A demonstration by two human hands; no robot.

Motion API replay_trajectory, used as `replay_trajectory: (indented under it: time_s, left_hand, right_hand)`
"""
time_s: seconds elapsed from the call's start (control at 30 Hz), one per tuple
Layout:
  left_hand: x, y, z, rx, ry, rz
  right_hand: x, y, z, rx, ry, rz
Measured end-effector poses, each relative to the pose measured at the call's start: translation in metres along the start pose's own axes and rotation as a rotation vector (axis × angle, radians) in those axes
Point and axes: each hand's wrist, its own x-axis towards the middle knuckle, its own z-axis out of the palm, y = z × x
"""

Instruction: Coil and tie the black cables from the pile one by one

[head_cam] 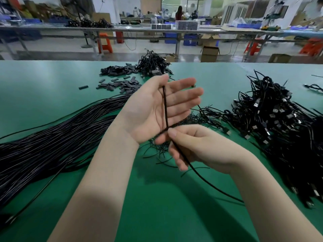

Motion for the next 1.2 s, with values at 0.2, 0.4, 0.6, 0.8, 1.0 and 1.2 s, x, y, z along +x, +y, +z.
replay_trajectory:
  time_s: [0.2,0.4,0.6,0.8,1.0,1.2]
  left_hand:
    - [-0.011,0.001,-0.005,0.263,-0.301,-0.095]
    - [-0.002,-0.017,-0.001,0.594,-0.183,-0.183]
    - [-0.008,-0.002,-0.002,-0.017,-0.291,-0.012]
    - [-0.007,0.003,0.000,-0.019,-0.238,0.012]
    - [-0.018,0.006,0.003,0.266,-0.377,-0.109]
    - [-0.008,-0.006,0.007,0.701,-0.083,-0.302]
  right_hand:
    - [-0.015,-0.009,-0.031,-0.089,0.362,0.086]
    - [-0.038,-0.041,-0.030,0.080,0.225,-0.149]
    - [-0.022,-0.021,-0.015,0.130,-0.115,-0.087]
    - [-0.001,0.017,-0.023,0.014,-0.097,0.164]
    - [-0.006,0.016,-0.030,-0.456,0.307,0.231]
    - [-0.025,-0.030,-0.032,-0.082,0.501,-0.142]
